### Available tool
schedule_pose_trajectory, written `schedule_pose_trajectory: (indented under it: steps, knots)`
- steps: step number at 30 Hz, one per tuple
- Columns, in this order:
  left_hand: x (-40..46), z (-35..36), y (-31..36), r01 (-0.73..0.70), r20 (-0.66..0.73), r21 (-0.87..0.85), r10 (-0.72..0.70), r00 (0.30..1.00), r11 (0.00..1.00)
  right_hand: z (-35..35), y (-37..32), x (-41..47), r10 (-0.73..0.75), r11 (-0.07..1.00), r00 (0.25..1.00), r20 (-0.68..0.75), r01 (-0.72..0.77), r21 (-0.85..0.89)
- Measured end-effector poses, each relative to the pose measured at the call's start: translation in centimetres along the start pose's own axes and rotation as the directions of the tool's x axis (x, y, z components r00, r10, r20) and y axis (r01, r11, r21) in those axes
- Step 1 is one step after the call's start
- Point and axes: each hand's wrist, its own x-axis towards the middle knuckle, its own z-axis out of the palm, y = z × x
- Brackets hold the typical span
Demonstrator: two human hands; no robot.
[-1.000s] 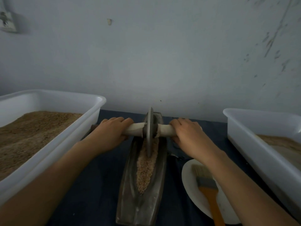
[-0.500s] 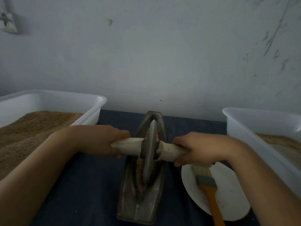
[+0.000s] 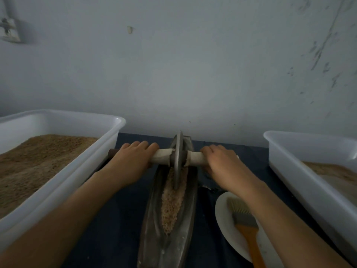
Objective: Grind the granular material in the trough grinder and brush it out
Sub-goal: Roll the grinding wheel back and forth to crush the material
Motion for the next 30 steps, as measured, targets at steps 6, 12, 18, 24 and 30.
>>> schedule_pose_trajectory:
  steps: [6,12,18,24,30]
  knots:
    - [-1.8,-4.9,0.3,-0.012,0.449,-0.238,0.121,0.885,0.971,-4.7,-0.5,-1.3,-0.123,0.969,0.890,0.440,0.012,0.247]
    - [-3.1,-8.2,0.4,-0.001,0.640,-0.324,0.220,0.736,0.946,-7.8,-0.7,-2.8,-0.241,0.943,0.780,0.577,0.050,0.328]
    - [-2.0,-6.2,0.4,0.008,0.561,-0.299,0.169,0.811,0.954,-5.9,-0.4,-1.7,-0.145,0.950,0.839,0.524,-0.030,0.311]
    - [0.0,-0.7,-0.1,0.011,0.122,-0.064,-0.003,0.993,0.998,-1.1,0.3,-0.2,-0.004,0.994,0.999,0.048,-0.001,0.110]
    - [-0.1,0.2,-0.1,0.041,0.037,-0.113,-0.037,0.999,0.993,-0.3,0.0,0.3,-0.013,1.000,1.000,-0.015,0.013,0.002]
